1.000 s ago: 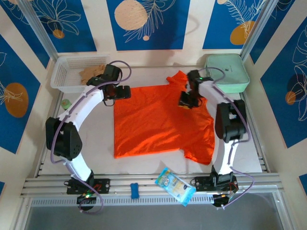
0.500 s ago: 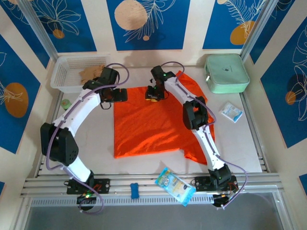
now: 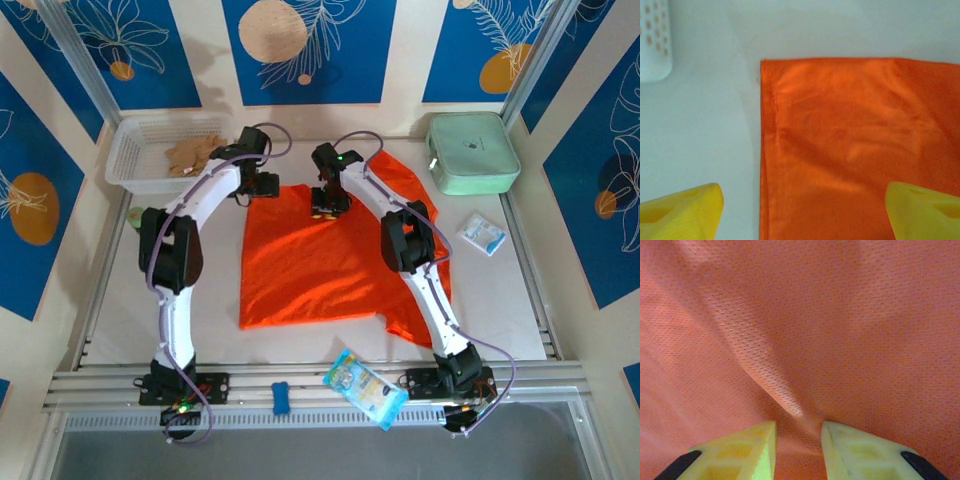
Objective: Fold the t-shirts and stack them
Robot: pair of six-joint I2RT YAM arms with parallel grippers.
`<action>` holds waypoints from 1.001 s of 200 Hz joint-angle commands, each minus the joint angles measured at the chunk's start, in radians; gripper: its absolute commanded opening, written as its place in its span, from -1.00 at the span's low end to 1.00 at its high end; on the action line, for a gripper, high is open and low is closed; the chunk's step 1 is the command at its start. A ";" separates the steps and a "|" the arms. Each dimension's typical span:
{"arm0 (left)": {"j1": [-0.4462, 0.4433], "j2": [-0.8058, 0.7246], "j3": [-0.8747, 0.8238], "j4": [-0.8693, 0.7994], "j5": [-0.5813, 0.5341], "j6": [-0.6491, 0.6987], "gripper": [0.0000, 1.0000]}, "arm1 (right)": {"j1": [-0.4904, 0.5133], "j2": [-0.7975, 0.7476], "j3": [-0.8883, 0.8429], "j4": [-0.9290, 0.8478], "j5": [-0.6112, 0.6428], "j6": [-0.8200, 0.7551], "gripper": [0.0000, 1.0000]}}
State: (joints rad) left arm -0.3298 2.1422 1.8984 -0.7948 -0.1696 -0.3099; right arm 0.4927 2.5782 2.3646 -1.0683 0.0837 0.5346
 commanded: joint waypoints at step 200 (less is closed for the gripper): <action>0.108 0.436 0.439 -0.089 0.089 0.167 -0.14 | 0.015 0.005 -0.095 -0.047 -0.006 -0.039 -0.60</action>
State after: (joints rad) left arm -0.2295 2.5301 2.2627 -0.8326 -0.1116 -0.1596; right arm 0.4938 2.5595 2.3180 -1.0527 0.0830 0.5049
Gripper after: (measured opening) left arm 0.478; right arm 0.203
